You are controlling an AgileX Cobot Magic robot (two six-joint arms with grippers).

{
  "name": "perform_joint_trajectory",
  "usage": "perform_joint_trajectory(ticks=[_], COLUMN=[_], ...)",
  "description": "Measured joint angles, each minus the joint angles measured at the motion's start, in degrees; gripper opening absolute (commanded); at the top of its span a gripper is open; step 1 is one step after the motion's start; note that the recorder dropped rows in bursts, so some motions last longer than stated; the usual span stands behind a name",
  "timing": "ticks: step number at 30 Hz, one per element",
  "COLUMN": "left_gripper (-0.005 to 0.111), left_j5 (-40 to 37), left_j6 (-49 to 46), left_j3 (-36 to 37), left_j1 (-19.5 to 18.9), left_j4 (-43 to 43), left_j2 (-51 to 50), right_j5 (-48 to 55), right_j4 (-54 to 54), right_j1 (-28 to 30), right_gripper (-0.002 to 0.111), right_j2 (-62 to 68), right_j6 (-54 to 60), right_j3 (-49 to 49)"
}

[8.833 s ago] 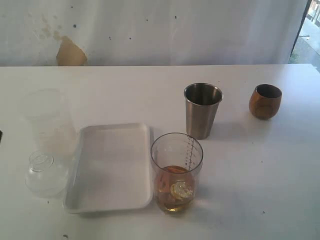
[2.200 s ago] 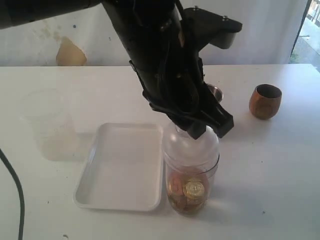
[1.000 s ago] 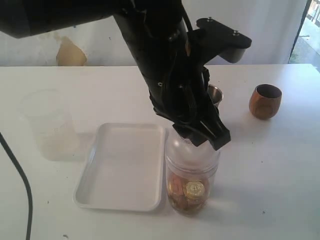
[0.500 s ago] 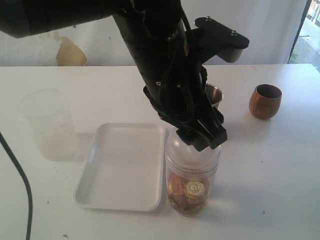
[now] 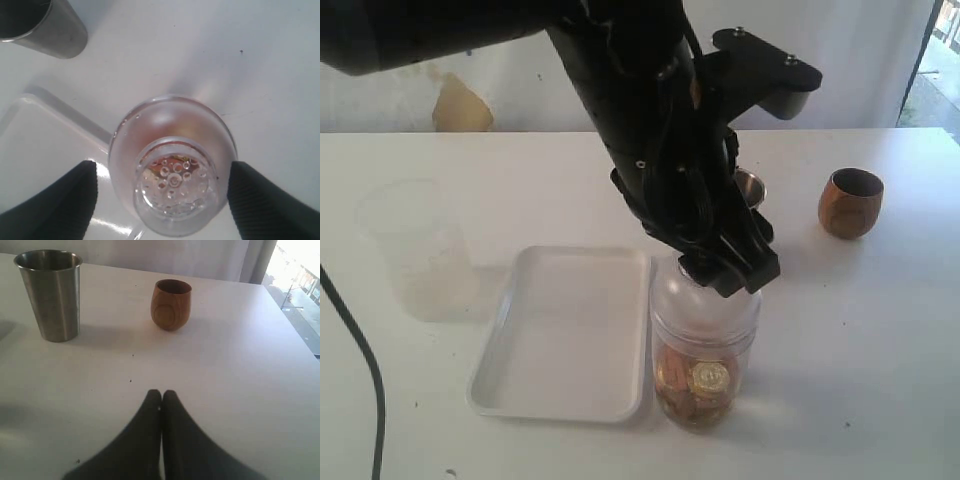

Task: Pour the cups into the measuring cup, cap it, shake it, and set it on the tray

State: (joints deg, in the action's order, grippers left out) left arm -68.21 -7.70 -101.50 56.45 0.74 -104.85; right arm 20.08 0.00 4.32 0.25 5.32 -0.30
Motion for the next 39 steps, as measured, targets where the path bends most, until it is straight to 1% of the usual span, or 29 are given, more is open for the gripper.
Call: perform_joint_trajectory(ticks=[15, 17, 18, 19, 22, 23, 25, 30, 35, 39], left_gripper=[0.07, 0.068, 0.064, 0.057, 0.029, 0.016, -0.001, 0.0, 0.0, 0.0], left_j5=[0.1, 0.1, 0.1, 0.1, -0.5, -0.7, -1.3, -1.5, 0.5, -0.2], left_j6=[0.0, 0.0, 0.0, 0.0, 0.0, 0.0, 0.0, -2.3, -3.5, -5.4], left_j3=[-0.8, -0.9, -1.1, -1.1, -1.1, -1.1, -1.1, -1.1, -1.1, -1.1], left_j1=[0.0, 0.0, 0.0, 0.0, 0.0, 0.0, 0.0, 0.0, 0.0, 0.0], left_j4=[0.1, 0.1, 0.1, 0.1, 0.1, 0.1, 0.1, 1.1, 1.9, 3.9], left_j2=[2.3, 2.9, 3.1, 3.3, 4.0, 4.1, 4.2, 4.2, 4.2, 3.3], right_j5=[0.0, 0.0, 0.0, 0.0, 0.0, 0.0, 0.0, 0.0, 0.0, 0.0], right_j4=[0.0, 0.0, 0.0, 0.0, 0.0, 0.0, 0.0, 0.0, 0.0, 0.0], right_j1=[0.0, 0.0, 0.0, 0.0, 0.0, 0.0, 0.0, 0.0, 0.0, 0.0], right_gripper=[0.0, 0.0, 0.0, 0.0, 0.0, 0.0, 0.0, 0.0, 0.0, 0.0], right_j2=[0.0, 0.0, 0.0, 0.0, 0.0, 0.0, 0.0, 0.0, 0.0, 0.0], right_j6=[0.0, 0.0, 0.0, 0.0, 0.0, 0.0, 0.0, 0.0, 0.0, 0.0], right_j3=[0.0, 0.0, 0.0, 0.0, 0.0, 0.0, 0.0, 0.0, 0.0, 0.0])
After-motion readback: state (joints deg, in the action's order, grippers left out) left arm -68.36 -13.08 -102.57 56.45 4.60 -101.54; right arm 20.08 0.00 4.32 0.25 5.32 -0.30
